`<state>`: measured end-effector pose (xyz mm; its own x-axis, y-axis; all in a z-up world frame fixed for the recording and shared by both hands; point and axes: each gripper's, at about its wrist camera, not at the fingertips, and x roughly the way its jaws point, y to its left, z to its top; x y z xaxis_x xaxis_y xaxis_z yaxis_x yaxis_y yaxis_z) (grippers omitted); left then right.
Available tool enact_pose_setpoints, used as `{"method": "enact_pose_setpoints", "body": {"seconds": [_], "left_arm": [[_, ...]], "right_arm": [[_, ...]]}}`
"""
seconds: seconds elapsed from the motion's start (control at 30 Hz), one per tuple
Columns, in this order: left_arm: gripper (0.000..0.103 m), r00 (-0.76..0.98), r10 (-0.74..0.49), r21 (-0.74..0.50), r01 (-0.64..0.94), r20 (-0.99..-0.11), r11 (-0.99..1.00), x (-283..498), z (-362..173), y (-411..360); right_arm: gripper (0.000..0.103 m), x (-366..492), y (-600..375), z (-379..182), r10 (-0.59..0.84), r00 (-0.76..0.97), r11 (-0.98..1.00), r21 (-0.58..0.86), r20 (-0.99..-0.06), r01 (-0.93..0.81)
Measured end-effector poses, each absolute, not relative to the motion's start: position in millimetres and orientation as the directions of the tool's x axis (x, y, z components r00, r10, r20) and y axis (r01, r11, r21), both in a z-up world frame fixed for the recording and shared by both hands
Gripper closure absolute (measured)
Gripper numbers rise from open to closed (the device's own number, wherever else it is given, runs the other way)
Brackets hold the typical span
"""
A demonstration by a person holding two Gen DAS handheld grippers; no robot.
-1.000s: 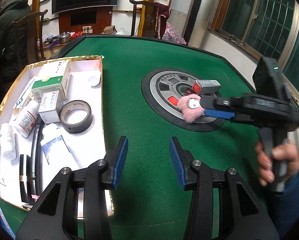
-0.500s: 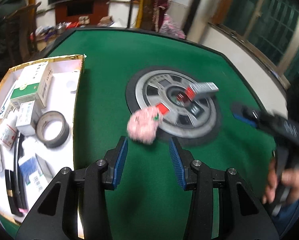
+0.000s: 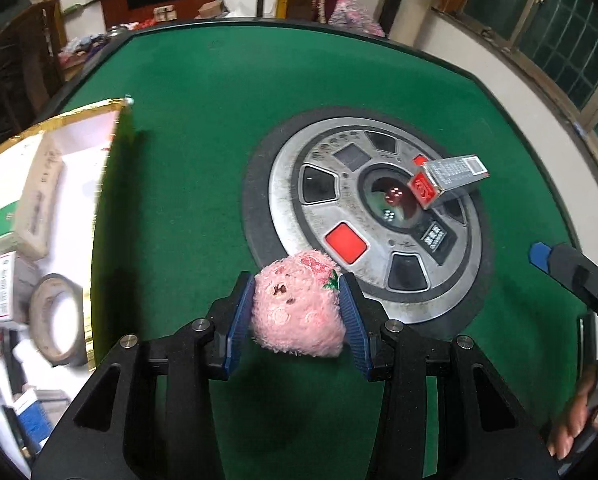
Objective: Organize objects
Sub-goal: 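Grasp the pink plush toy with the left tool while the right tool grasps the white barcode box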
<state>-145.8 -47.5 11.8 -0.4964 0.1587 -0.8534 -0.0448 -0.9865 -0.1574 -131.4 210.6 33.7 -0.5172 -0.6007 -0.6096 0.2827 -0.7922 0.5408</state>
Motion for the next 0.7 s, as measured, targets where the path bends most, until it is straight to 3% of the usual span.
{"method": "enact_pose_setpoints", "body": {"seconds": [0.13, 0.43, 0.63, 0.7], "left_arm": [[0.066, -0.545, 0.167, -0.170, -0.045, -0.821, -0.984, -139, 10, -50], [0.066, -0.578, 0.171, -0.141, -0.097, -0.798, -0.985, -125, 9, -41], [0.066, -0.585, 0.180, -0.138, -0.116, -0.791, -0.984, -122, 9, -45], [0.066, -0.583, 0.190, -0.154, -0.111, -0.790, -0.982, -123, 8, -47]], "right_arm": [[0.041, -133, 212, 31, -0.575, -0.532, -0.810, 0.523, -0.621, 0.266], [0.041, -169, 217, 13, -0.514, -0.527, -0.820, 0.567, -0.677, 0.071], [0.040, -212, 187, 10, -0.453, -0.500, -0.822, 0.563, -0.738, -0.088], [0.039, -229, 178, 9, -0.361, -0.476, -0.857, 0.487, -0.802, -0.170]]}}
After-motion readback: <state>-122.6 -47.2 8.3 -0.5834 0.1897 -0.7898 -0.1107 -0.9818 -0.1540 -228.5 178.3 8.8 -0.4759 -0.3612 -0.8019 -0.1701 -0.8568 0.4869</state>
